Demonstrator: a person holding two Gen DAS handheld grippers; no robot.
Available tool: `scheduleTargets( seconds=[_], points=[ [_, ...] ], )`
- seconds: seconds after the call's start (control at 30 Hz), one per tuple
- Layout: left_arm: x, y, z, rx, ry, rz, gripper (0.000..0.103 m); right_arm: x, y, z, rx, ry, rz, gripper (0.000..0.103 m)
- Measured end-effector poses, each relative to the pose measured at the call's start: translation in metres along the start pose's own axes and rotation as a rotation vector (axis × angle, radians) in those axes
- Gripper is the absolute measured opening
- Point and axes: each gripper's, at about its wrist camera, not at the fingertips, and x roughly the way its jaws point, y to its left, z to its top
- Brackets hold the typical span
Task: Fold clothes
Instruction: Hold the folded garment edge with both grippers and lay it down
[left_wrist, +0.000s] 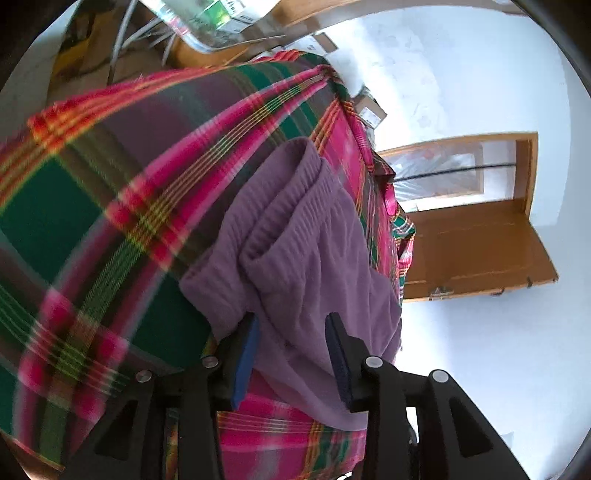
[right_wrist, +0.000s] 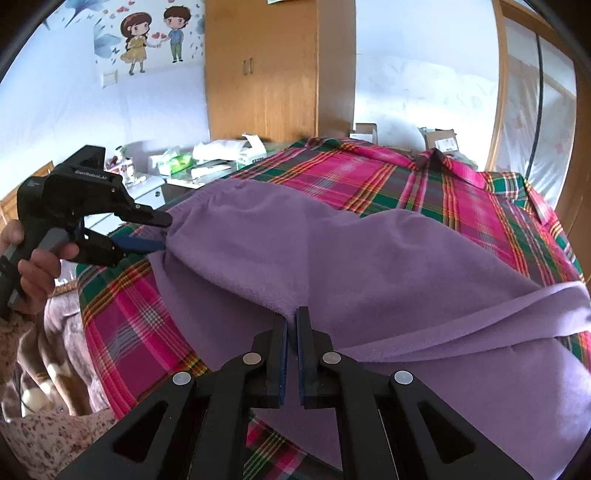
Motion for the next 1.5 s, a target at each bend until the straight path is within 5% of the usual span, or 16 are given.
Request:
scheduleTargets(
  seconds=[0.4,0.5,0.67,1.0,1.5],
  points=[
    [0.013,-0.002,0.008,-0.086,-0.046,-0.01,0.037,-0.005,-0.003,-0.001,0.025,-0.016,0.013,0.005],
    [0.007,-0.002,0.01,-0.088,-0.098,-0.014,0.015,-0.002,0.001,-0.002,0.005,-0.005,0.003,0.005],
    [-0.007,-0.013,0.013,-0.033,-0.156,-0.026,0.006,-0.007,0.008,0.005,-0.025,-0.028,-0.018,0.005],
    [-0.039,-0.044,0.023,0.067,-0.244,-0.083,0.005,-0.037,0.019,0.037,-0.056,-0.135,-0.028,0.005],
    [-0.022,0.016,0.004,-0.022,-0.148,0.048,0.005,-0.002,0.032,-0.003,-0.083,0.049,0.023,0.005]
  ],
)
